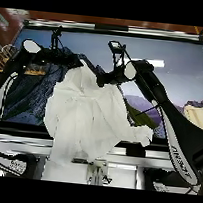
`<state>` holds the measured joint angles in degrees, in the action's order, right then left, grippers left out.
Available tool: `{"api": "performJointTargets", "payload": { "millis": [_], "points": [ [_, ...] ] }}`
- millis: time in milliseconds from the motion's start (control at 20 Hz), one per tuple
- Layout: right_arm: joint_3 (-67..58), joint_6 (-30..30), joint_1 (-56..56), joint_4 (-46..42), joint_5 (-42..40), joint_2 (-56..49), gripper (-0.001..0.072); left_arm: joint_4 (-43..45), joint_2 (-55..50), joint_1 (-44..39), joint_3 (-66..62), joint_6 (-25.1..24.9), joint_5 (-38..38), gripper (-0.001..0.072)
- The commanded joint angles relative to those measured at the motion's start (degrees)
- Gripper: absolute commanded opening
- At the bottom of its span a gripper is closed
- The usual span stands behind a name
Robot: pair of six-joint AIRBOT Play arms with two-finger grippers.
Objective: Fold the shirts.
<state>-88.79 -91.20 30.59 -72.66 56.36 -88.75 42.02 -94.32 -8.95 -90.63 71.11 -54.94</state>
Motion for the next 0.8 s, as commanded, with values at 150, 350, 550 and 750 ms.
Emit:
{"api": "performJointTargets", "payload": {
  "millis": [150, 350, 550, 750],
  "points": [
    [0.0, -1.9, 10.0, -0.3, -7.4, -5.6, 0.0641, 0.0, -0.1, 0.0, 0.0, 3.1, 4.6, 0.0047],
    [0.0, -12.7, 15.1, -14.8, -23.8, -9.2, 0.064, -0.1, 0.0, 0.0, 0.0, 4.6, 4.4, 0.0047],
    [0.0, -16.3, 14.9, -23.7, -23.9, -12.2, 0.064, -0.1, 0.0, -0.1, 0.0, 4.6, 3.1, 0.0047],
    [0.0, -27.0, 14.0, -34.0, -27.2, -15.2, 0.0498, -1.7, 0.3, -0.1, 0.0, 4.6, 2.7, 0.0047]
  ]
}}
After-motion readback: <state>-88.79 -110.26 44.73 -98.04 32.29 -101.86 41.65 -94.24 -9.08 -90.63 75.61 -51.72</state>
